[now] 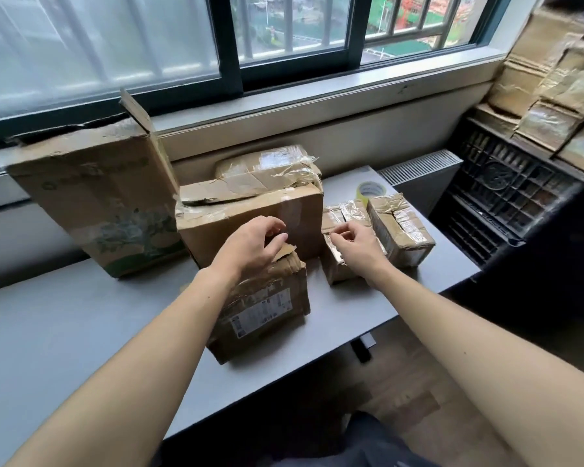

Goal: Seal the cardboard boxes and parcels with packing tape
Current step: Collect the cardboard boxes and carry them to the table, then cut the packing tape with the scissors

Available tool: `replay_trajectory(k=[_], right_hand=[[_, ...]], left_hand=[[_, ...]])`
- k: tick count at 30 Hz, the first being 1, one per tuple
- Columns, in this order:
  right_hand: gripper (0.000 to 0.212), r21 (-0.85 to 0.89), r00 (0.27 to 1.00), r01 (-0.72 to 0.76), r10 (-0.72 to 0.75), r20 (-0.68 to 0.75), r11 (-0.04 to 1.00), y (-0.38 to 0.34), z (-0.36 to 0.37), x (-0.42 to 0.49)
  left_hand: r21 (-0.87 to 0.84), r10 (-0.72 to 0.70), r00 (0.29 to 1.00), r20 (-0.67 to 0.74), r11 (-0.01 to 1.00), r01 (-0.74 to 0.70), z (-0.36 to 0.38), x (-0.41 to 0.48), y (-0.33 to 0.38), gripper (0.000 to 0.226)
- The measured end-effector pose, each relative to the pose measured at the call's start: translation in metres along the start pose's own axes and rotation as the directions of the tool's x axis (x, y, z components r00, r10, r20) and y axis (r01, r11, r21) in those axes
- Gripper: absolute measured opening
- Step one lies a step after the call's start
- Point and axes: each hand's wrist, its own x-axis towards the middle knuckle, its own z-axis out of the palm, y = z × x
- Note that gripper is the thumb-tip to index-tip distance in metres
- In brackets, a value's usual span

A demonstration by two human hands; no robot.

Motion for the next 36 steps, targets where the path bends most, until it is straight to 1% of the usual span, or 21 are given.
replay_trajectory(k=[5, 7, 12, 18, 22, 25, 28, 30, 33, 34, 36], right_hand=[[0.005, 0.003, 0.994, -0.021, 0.021, -0.108, 1.000, 0.011, -0.038, 0.016], [0.005, 0.009, 0.990, -0.021, 0.022, -0.138, 1.000, 0.017, -0.052, 0.028], [0.008, -0.002, 0.986, -0.047, 0.046, -0.163, 0.999, 0.040, -0.092, 0.068], [0.008, -0.051, 0.994, -0.026, 0.020, -0.107, 0.998, 0.071, -0.153, 0.144], [0.004, -0.107, 0.999, -0.022, 0.018, -0.045, 0.994, 0.092, -0.179, 0.186], [0.013, -0.140, 0.999, -0.038, 0.041, 0.022, 0.989, 0.112, -0.184, 0.213], [0.023, -0.166, 0.996, -0.046, 0.058, 0.065, 0.985, 0.133, -0.180, 0.236], [0.029, -0.193, 0.989, -0.092, 0.112, 0.096, 0.977, 0.146, -0.176, 0.251], [0.036, -0.316, 0.964, -0.141, 0.203, 0.173, 0.938, 0.164, -0.175, 0.265], [0.039, -0.361, 0.956, -0.135, 0.217, 0.197, 0.923, 0.169, -0.175, 0.269], [0.046, -0.443, 0.950, -0.103, 0.220, 0.222, 0.891, 0.174, -0.174, 0.273]], left_hand=[[-0.033, 0.081, 0.996, 0.041, 0.996, -0.080, 0.024, 0.032, 0.032, 0.029], [-0.039, 0.115, 0.992, 0.052, 0.993, -0.113, 0.034, 0.049, 0.045, 0.029], [-0.023, 0.152, 0.983, 0.107, 0.988, -0.151, 0.068, 0.104, 0.079, 0.031], [0.014, 0.098, 0.984, 0.146, 0.995, -0.102, 0.119, 0.177, 0.120, 0.030], [0.069, 0.004, 0.980, 0.200, 0.997, -0.018, 0.154, 0.214, 0.142, 0.034], [0.130, -0.037, 0.965, 0.258, 0.992, 0.003, 0.178, 0.231, 0.154, 0.042], [0.186, -0.081, 0.961, 0.266, 0.982, 0.032, 0.195, 0.248, 0.156, 0.051], [0.260, -0.112, 0.953, 0.283, 0.965, 0.036, 0.206, 0.260, 0.155, 0.061], [0.430, -0.140, 0.902, 0.408, 0.901, -0.054, 0.220, 0.272, 0.160, 0.066], [0.454, -0.149, 0.886, 0.438, 0.888, -0.075, 0.224, 0.274, 0.162, 0.065], [0.459, -0.161, 0.881, 0.445, 0.886, -0.070, 0.229, 0.276, 0.165, 0.061]])
